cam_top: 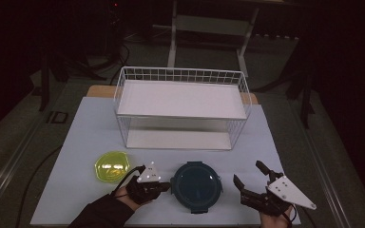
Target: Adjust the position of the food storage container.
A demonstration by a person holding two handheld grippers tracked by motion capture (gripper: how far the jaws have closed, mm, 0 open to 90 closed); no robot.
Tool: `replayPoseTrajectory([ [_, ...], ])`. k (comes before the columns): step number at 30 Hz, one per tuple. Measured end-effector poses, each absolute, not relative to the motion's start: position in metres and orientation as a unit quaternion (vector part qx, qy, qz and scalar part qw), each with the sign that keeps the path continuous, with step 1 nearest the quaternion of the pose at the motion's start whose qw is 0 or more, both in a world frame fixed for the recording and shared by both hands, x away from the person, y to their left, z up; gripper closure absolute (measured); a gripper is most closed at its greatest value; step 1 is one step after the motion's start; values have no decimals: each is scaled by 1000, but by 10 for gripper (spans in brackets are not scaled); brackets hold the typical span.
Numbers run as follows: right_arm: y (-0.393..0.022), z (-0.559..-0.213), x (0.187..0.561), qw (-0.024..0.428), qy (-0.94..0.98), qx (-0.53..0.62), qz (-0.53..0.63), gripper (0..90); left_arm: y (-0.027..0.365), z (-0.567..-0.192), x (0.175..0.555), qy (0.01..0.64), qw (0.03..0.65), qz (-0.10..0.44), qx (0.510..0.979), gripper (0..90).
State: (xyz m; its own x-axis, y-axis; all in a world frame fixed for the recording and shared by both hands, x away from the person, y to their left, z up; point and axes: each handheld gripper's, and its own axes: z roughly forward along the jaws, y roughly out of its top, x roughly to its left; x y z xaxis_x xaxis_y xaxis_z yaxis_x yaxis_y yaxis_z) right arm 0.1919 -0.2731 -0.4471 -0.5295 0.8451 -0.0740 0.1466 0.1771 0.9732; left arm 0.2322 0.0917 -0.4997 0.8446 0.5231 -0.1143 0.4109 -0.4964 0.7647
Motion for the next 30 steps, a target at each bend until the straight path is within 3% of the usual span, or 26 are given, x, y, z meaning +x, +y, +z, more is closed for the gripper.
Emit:
replayPoseTrajectory([
  [5, -274, -447, 194, 297, 706, 367, 528, 149, 99, -488, 230, 275, 447, 60, 849, 681],
  [6, -274, -447, 195, 295, 707, 367, 528, 153, 99, -488, 230, 275, 447, 60, 849, 608],
  [8, -273, -448, 194, 296, 708, 360, 530, 151, 103, -483, 229, 289, 469, 46, 833, 534],
  [10, -271, -448, 193, 304, 712, 354, 525, 138, 105, -481, 230, 297, 483, 30, 823, 380],
  [15, -263, -451, 193, 306, 724, 338, 518, 117, 109, -473, 230, 305, 514, 9, 802, 153],
  [20, -258, -452, 195, 293, 735, 336, 510, 109, 109, -468, 229, 305, 514, 14, 801, 140],
  [23, -258, -451, 199, 263, 748, 339, 507, 152, 107, -469, 228, 316, 502, 19, 805, 140],
  [30, -263, -448, 204, 222, 747, 334, 530, 134, 107, -471, 230, 335, 505, 19, 795, 140],
])
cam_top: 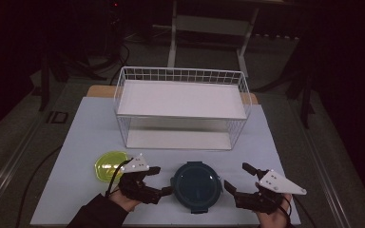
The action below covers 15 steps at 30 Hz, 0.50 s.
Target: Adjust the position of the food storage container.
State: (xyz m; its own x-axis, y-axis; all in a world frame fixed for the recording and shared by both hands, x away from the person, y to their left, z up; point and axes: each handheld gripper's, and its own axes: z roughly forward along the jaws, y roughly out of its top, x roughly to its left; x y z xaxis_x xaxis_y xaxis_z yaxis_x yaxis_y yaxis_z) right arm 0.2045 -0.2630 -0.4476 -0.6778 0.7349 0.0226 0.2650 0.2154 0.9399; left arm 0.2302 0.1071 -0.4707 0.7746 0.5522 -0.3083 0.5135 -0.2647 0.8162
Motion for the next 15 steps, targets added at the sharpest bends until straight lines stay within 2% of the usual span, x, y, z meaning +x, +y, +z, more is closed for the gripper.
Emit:
replayPoseTrajectory([
  [5, -265, -453, 204, 193, 759, 347, 517, 126, 106, -471, 231, 339, 502, 12, 796, 141],
  [9, -265, -456, 204, 190, 758, 364, 507, 105, 107, -472, 233, 353, 502, 3, 790, 141],
  [10, -262, -456, 203, 170, 764, 363, 505, 102, 106, -473, 233, 354, 500, 2, 790, 141],
  [15, -260, -456, 204, 148, 761, 372, 511, 101, 104, -476, 232, 358, 496, -9, 791, 142],
])
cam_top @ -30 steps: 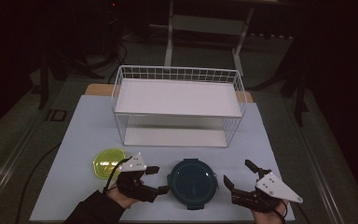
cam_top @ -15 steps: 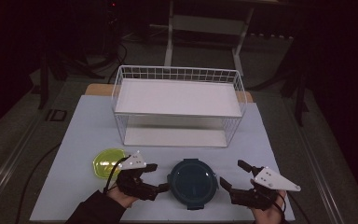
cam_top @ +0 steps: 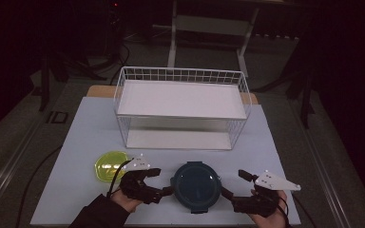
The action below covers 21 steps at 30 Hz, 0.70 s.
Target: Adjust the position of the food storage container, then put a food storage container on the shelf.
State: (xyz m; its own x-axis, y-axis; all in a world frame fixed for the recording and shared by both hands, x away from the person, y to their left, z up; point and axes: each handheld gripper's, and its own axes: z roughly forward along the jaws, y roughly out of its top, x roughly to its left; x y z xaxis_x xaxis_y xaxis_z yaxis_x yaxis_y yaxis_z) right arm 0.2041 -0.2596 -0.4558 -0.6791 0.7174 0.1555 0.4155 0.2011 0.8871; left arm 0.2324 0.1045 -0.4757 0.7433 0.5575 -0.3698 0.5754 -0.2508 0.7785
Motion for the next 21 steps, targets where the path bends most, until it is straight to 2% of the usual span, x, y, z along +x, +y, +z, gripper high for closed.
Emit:
replayPoseTrajectory([
  [1, -261, -457, 208, 126, 761, 383, 508, 104, 104, -476, 233, 358, 496, -11, 791, 141],
  [5, -267, -463, 215, 97, 757, 408, 502, 123, 102, -479, 237, 368, 495, -20, 787, 141],
  [12, -274, -475, 237, 3, 754, 438, 491, 144, 100, -489, 245, 406, 481, -60, 775, 141],
  [17, -274, -488, 252, -60, 742, 471, 473, 200, 105, -502, 253, 459, 481, -107, 740, 145],
  [18, -274, -488, 252, -60, 742, 471, 473, 200, 105, -502, 253, 459, 481, -107, 740, 156],
  [21, -274, -495, 259, -112, 719, 500, 470, 239, 105, -511, 258, 486, 481, -148, 715, 178],
])
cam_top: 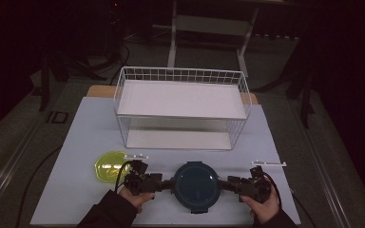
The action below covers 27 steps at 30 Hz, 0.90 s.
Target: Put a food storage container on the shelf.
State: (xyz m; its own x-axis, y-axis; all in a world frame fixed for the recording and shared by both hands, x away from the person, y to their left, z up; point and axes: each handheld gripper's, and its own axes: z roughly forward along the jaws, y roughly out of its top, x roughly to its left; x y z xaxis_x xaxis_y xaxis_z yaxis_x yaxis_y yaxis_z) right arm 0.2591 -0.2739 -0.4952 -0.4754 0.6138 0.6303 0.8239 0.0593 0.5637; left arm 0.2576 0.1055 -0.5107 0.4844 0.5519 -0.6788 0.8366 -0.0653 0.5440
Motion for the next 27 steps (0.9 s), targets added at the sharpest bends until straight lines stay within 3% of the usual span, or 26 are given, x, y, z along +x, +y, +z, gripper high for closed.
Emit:
replayPoseTrajectory([
  [8, -270, -505, 268, 166, -701, -532, -444, 310, 98, -521, 259, 509, 466, -189, 698, 294],
  [17, -267, -514, 271, 218, -682, -551, -428, 425, 95, -528, 261, 518, 463, -239, 678, 493],
  [22, -271, -521, 275, 263, -663, -556, -426, 450, 96, -531, 262, 526, 466, -254, 665, 507],
  [27, -276, -524, 277, 277, -659, -557, -423, 519, 97, -532, 262, 526, 467, -258, 662, 515],
])
